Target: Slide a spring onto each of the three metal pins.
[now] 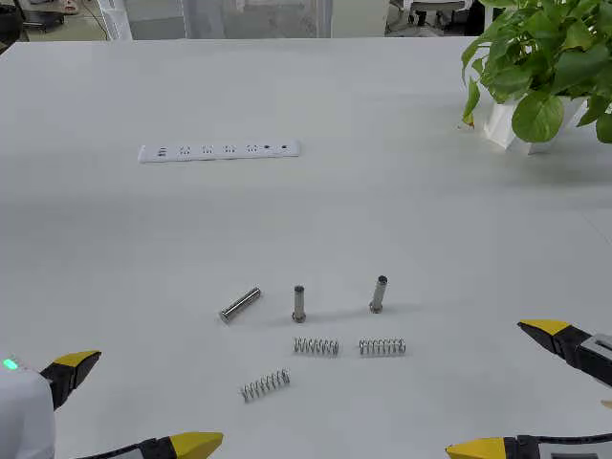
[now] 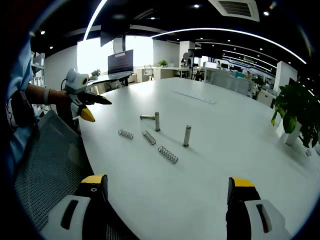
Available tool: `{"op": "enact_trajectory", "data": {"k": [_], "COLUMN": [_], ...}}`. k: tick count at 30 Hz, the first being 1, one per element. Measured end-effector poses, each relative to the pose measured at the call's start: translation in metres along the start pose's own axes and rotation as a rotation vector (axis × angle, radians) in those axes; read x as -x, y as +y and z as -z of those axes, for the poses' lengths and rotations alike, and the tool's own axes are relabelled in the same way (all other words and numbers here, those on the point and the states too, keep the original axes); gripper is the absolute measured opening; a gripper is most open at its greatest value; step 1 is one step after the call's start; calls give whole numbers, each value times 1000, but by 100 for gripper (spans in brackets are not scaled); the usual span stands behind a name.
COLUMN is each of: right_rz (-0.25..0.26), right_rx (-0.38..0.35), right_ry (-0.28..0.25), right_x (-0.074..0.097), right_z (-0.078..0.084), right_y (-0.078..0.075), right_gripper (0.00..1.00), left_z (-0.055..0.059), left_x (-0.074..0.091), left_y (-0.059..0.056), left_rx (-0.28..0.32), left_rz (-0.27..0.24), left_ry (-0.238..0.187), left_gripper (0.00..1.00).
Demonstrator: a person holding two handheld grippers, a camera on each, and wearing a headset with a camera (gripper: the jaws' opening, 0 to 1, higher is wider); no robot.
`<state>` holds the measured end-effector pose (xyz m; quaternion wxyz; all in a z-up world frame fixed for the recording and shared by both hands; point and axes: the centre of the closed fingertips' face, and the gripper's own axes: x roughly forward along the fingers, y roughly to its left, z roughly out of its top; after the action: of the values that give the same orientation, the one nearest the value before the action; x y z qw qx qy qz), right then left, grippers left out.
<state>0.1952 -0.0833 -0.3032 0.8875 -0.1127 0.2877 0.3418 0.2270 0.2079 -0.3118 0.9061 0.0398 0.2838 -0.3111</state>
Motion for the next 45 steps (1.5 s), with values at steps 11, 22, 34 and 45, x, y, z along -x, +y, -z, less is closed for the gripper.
{"op": "enact_trajectory", "data": {"k": [11, 22, 34, 45], "right_rz": [7, -3, -18, -21], "right_rx": [-16, -10, -11, -21], "right_ry": [-3, 0, 8, 13], "right_x": [5, 6, 4, 6], "right_z": [3, 2, 3, 4], "right_y": [-12, -11, -9, -10], "right_gripper": [99, 99, 99, 99], "left_z": [4, 7, 5, -13], "left_x": [2, 1, -9, -27], "left_y": [-9, -10, -2, 8], "left_rx": [4, 5, -5, -68], "left_rz": [13, 10, 36, 70], "left_ry": [10, 27, 61, 104], "left_gripper": [99, 99, 97, 97]}}
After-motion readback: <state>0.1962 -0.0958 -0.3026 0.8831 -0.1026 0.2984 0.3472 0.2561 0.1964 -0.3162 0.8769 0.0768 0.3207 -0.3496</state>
